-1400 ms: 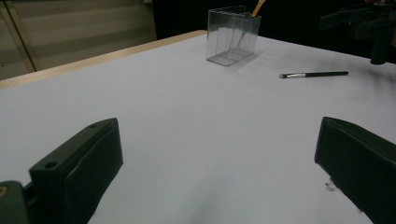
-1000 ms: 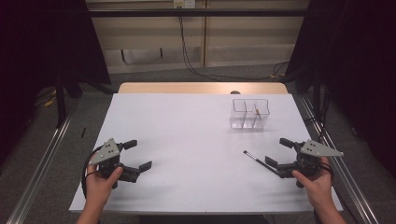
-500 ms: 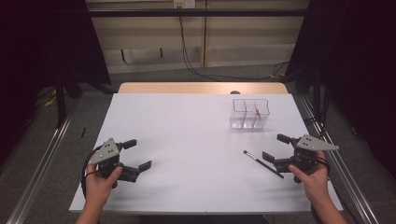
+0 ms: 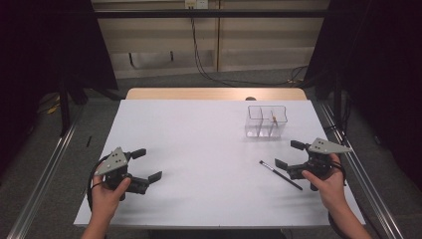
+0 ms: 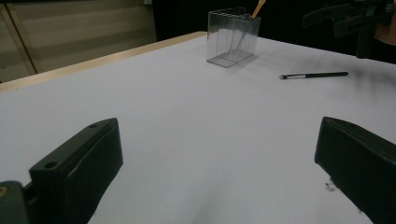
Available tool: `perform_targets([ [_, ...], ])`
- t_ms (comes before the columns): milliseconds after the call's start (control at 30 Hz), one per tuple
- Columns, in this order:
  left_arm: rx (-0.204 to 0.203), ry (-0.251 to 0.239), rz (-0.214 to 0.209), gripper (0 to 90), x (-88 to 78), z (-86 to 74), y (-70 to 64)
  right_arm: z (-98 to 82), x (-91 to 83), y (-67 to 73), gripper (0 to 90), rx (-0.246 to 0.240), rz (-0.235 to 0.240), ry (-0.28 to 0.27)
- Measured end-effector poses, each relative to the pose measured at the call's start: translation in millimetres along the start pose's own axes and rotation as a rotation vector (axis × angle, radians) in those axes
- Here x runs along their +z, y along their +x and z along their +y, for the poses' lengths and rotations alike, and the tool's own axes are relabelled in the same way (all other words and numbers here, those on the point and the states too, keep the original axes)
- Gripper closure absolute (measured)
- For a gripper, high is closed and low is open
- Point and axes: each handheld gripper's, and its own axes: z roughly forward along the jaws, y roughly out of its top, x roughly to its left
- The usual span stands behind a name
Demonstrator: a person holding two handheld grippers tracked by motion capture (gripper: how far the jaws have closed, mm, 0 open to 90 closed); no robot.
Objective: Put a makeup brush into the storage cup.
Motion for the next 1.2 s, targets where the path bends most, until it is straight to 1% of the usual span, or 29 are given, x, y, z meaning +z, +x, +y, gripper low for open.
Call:
perform_targets([
  [500, -0.004, -0.004, -0.005, 0.8, 1.4, 0.1, 0.3, 7.0, 12.7, -3.6, 2.1, 0.002, 0.006, -0.021],
  [667, -0.001, -0.001, -0.007, 0.8, 1.4, 0.0, 0.6, 8.8, 17.3, -3.0, 2.2, -0.002, 0.013, -0.016],
  [867, -0.005, -0.004, -0.005, 0.8, 1.1, -0.2, 0.7, 9.6, 21.0, -2.7, 2.3, -0.005, 0.016, 0.010],
  [1000, -0.002, 0.000, -0.008, 0.8, 1.4, -0.2, 0.7, 11.1, 22.6, -3.9, 2.8, 0.004, 0.021, 0.049],
  [1100, -0.003, 0.002, -0.008, 0.8, 1.7, -0.3, 0.6, 13.1, 23.2, -5.0, 3.9, 0.004, 0.015, 0.076],
  [1167, -0.004, 0.003, -0.009, 0.8, 1.9, -0.2, 0.4, 14.7, 24.0, -5.8, 4.5, 0.001, 0.021, 0.102],
  [1200, -0.005, 0.002, -0.010, 0.8, 1.9, -0.1, 0.4, 15.5, 24.2, -6.0, 5.1, -0.003, 0.016, 0.116],
])
